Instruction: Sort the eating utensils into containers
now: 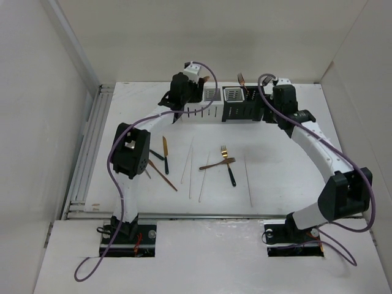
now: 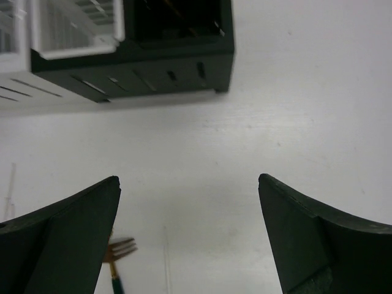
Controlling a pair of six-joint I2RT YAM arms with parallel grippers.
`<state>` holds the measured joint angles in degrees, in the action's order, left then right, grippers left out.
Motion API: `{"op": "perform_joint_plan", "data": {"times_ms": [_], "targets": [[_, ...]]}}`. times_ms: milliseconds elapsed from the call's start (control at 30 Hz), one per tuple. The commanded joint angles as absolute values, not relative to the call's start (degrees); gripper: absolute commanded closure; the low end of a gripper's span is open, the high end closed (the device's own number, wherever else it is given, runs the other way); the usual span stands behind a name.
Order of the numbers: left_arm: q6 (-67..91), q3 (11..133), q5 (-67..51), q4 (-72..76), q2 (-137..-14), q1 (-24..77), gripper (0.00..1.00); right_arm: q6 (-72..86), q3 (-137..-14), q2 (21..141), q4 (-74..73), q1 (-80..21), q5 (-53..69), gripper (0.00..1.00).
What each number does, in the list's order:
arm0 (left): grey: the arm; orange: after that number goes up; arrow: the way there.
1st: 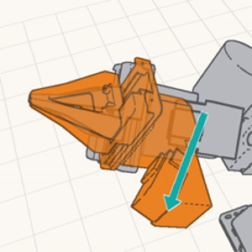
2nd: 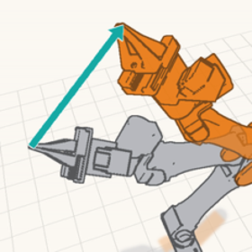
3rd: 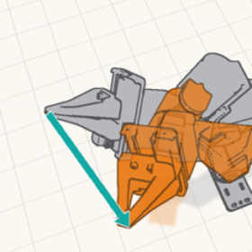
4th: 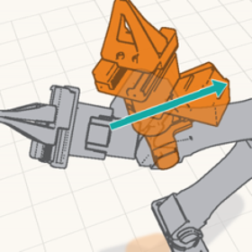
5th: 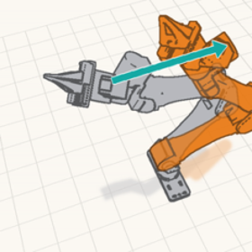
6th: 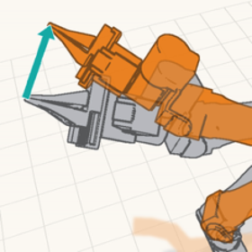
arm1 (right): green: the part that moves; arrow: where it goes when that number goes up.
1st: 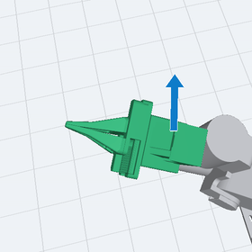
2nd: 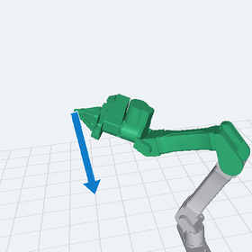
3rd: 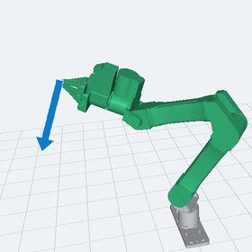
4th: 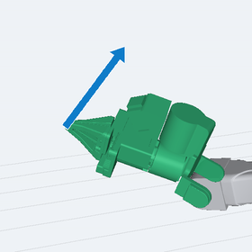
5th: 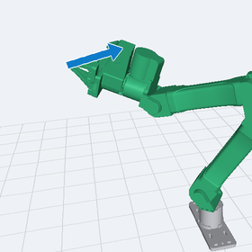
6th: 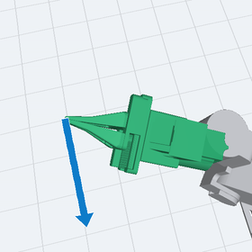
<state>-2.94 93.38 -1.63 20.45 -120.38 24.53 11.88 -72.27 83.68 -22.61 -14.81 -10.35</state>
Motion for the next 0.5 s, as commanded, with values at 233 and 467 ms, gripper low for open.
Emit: {"op": "perform_joint_plan", "data": {"times_ms": [233, 467], "targets": [[-3.35, 103.79, -5.71, 6.52, -112.16, 20.39, 0.22, 22.14, -60.32, 83.94, -40.44, -17.91, -2.64, 0.14], [4.83, 96.96, -5.71, -6.84, -97.75, 15.64, 0.22, 34.18, -50.21, 81.47, -36.14, -26.02, -4.22, 0.21]]}}
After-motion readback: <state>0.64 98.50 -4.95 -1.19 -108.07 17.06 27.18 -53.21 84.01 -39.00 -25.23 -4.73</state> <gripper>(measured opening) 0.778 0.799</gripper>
